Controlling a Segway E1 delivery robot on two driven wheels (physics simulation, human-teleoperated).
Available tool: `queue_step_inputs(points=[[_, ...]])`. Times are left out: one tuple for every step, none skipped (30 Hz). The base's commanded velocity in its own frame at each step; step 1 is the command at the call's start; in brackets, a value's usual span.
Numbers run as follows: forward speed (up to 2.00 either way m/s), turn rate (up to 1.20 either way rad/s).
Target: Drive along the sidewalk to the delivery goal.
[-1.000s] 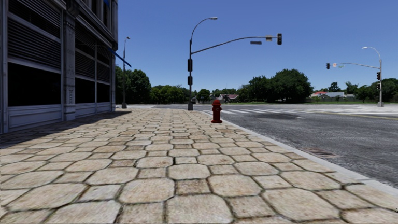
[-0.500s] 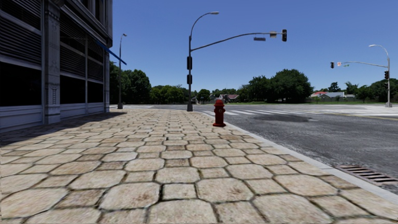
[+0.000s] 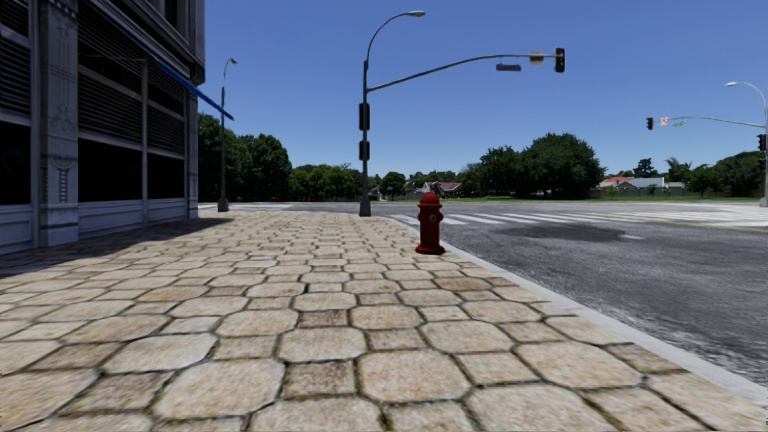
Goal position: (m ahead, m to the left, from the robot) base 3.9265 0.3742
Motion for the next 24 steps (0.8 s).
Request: queue_step_inputs(points=[[1.71,0.00],[1.71,0.00],[1.71,0.00],[1.71,0.00],[1.71,0.00],[1.71,0.00],[1.70,0.00],[1.68,0.00],[1.62,0.00],[1.55,0.00],[1.51,0.00],[1.51,0.00],[1.49,0.00],[1.42,0.00],[1.35,0.00],[1.32,0.00],[1.30,0.00],[1.27,0.00],[1.27,0.00],[1.24,0.00],[1.22,0.00],[1.21,0.00],[1.19,0.00],[1.16,0.00]])
